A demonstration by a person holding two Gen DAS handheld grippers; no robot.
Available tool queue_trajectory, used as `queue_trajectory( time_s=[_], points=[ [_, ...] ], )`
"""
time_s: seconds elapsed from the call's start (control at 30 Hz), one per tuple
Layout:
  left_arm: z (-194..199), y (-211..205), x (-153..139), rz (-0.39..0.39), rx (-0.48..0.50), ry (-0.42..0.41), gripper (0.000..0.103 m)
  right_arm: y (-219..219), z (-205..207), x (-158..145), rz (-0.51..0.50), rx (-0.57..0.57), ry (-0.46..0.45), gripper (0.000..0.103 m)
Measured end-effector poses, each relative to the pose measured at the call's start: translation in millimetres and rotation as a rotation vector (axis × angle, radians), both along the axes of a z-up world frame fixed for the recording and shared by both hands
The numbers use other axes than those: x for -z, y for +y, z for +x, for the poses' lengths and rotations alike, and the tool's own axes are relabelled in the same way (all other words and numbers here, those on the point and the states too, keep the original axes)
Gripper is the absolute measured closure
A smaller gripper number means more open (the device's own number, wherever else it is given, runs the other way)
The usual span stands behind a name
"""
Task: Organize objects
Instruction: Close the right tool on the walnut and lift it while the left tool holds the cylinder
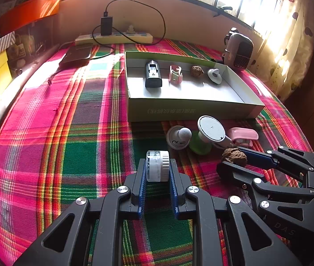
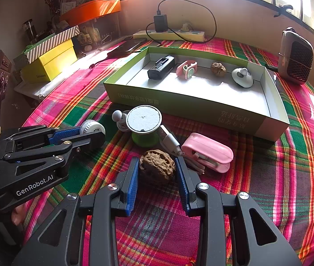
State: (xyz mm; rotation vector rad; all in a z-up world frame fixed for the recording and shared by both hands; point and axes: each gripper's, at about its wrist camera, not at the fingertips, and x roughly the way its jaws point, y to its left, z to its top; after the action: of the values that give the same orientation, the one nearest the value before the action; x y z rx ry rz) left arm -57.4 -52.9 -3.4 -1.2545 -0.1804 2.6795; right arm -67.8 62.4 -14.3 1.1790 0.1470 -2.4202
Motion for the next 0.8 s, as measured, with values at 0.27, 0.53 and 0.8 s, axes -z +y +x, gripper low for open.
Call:
queue_trajectory(
  time_s=[0.27,0.53,0.8],
  points=[
    [0.1,1.1,-0.3,-0.003,-0.001,0.000,0.086,3.4,-0.1,-1.0,-0.011,0.006,-0.001,0.069],
    [0.0,-2.8,-4.4,-0.013,-0.004,0.009,0.086,6.1,-0.1,-3.4,-0.036,0.005,-0.004,0.070],
    [7.3,-10.0,-20.0,-0.014,0.004,0.038,0.086,10.2,2.1,-13.2,-0.057,0.001,0.018,0.070]
  ],
)
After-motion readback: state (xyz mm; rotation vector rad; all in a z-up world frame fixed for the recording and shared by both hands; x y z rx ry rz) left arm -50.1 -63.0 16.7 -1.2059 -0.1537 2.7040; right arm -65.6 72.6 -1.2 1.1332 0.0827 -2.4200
